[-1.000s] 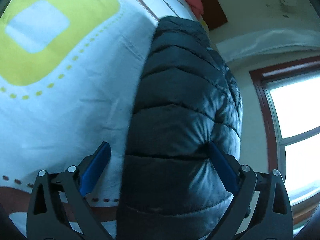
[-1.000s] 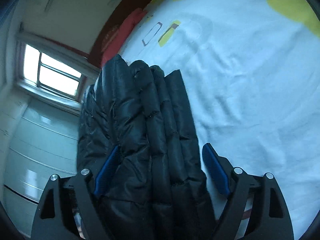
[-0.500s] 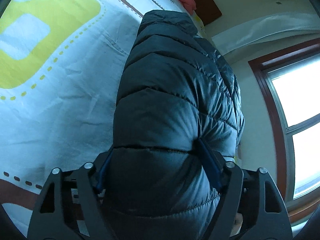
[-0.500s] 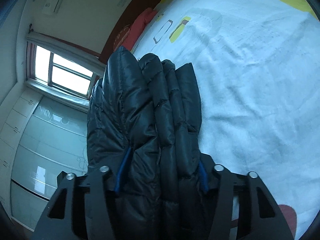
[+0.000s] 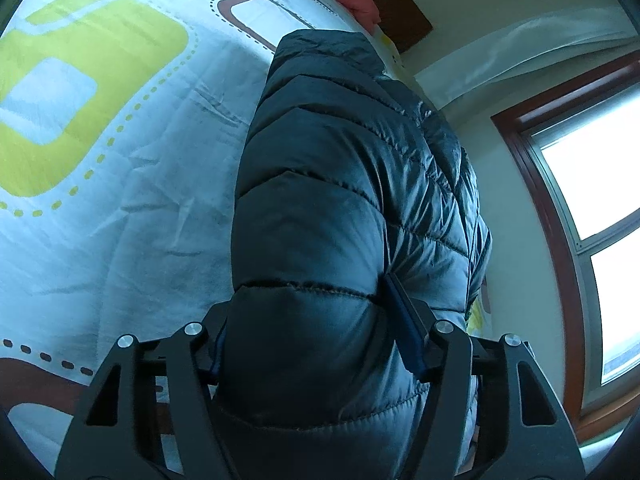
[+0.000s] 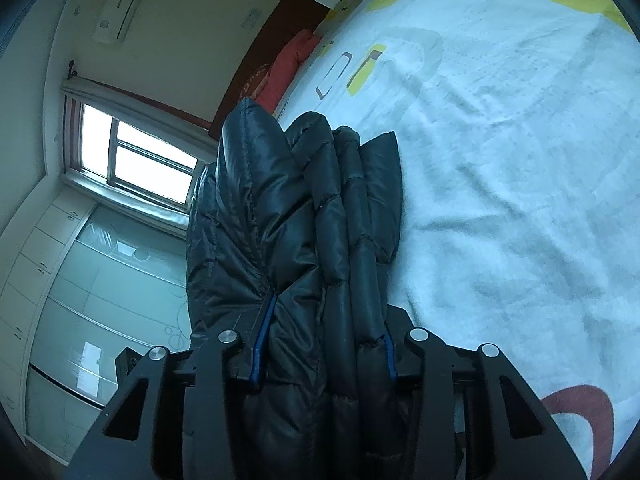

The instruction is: Fold large clothes

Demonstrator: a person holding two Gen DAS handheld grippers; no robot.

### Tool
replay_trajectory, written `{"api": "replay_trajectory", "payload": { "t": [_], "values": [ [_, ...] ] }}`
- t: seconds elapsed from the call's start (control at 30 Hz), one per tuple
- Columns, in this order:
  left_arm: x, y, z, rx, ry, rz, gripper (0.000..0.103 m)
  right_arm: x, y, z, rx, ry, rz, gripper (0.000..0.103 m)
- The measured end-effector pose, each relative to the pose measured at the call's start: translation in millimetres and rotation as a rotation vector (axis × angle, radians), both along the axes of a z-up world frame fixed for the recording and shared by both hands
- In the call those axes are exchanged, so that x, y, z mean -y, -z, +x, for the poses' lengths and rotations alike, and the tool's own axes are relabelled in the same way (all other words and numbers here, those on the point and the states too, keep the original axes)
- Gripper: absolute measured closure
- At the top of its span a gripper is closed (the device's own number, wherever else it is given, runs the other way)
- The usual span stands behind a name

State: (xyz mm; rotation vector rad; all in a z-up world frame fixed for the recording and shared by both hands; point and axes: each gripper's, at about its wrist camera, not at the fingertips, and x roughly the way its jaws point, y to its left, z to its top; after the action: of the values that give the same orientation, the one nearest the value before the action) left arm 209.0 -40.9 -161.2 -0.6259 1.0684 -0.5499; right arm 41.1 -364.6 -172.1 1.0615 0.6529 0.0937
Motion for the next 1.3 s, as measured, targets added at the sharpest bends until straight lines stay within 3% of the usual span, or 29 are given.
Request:
{"api": "replay_trajectory", "payload": {
  "t": [0.43, 0.8, 1.0, 1.1, 1.3],
  "values": [
    [-23.9, -10.6, -3.2, 0.039, -0.013, 0.002, 0.044, -15.8, -12.2, 15.5, 0.049, -0.026, -0.013, 0.065],
    [-103.1, -38.7, 36.2, 0.117, -0.131, 0.006, 0.045, -70.5, -23.7, 121.4, 0.115, -0.154, 0.028, 0.065],
    [-142.0, -22.3, 61.0, 0.089, -0.185, 0.020, 0.045, -93.6, -0.7, 164.5, 0.070, -0.203, 0.050, 0.066],
    [-150.3, -4.4, 67.5, 0.047, -0.194, 0.011, 0.045, -96.7, 12.8, 169.9, 0.050, -0.194, 0.061, 0.066],
    [-152.5, 4.3, 70.0, 0.058, -0.187, 0.011, 0.043, -99.0, 13.8, 170.9, 0.043, -0.197, 0.053, 0.065]
  ]
}}
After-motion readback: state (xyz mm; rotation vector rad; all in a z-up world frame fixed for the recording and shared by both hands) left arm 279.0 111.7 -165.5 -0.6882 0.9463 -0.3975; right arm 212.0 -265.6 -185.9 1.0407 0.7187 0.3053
